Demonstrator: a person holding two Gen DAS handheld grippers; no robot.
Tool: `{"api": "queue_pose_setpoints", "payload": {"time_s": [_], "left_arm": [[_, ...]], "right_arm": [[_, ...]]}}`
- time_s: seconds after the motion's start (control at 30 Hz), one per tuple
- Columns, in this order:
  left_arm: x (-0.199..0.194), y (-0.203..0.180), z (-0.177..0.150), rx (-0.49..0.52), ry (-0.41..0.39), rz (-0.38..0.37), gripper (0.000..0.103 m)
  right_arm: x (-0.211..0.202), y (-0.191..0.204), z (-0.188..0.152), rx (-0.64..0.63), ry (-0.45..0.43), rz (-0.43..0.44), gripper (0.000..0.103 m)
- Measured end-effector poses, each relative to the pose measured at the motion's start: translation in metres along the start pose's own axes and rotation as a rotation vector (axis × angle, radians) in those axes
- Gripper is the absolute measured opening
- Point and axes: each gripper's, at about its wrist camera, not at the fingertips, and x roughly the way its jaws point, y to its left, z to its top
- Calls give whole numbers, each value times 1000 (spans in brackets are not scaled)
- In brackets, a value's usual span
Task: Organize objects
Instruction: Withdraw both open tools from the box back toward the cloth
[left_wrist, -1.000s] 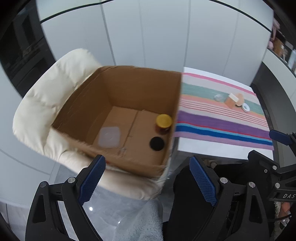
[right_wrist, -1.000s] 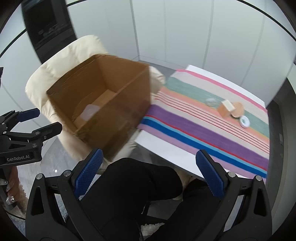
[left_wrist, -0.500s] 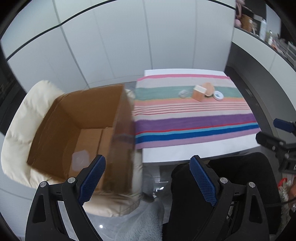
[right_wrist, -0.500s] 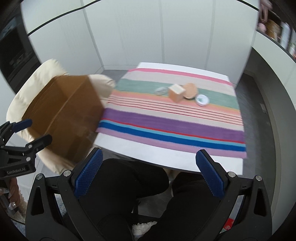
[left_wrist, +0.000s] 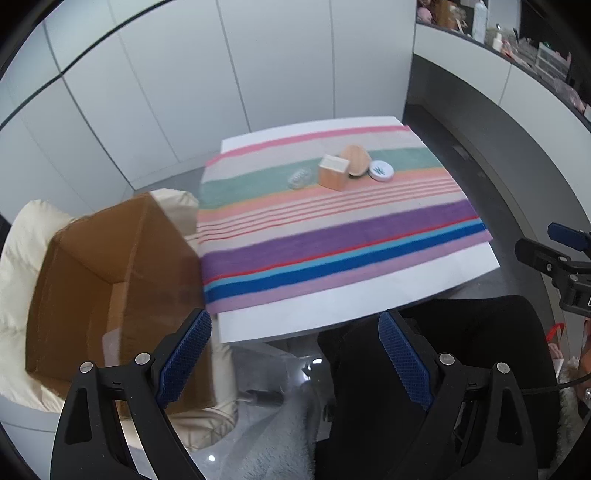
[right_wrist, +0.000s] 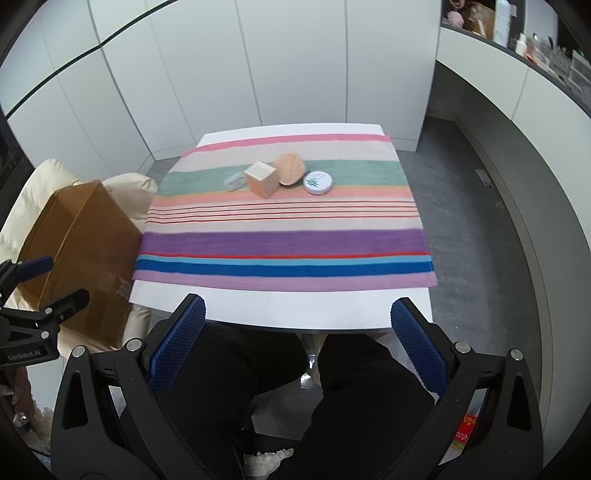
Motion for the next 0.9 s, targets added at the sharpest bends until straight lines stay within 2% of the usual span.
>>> {"api": "queue_pose_setpoints", "payload": {"time_s": [0.37, 0.63, 0.8, 0.9], "left_arm": [[24, -20, 17, 28, 28, -2, 93], [73, -26, 38, -42, 137, -68, 93], [109, -23, 54, -102, 211, -94, 93], [129, -17, 68, -152, 226, -105, 93]], "right_arm": [[27, -45, 3, 68, 22, -8, 102], [63, -69, 15, 100, 51, -24, 102], [97, -76, 35, 90, 64, -25, 102], [125, -77, 53, 75, 71, -28, 102]]}}
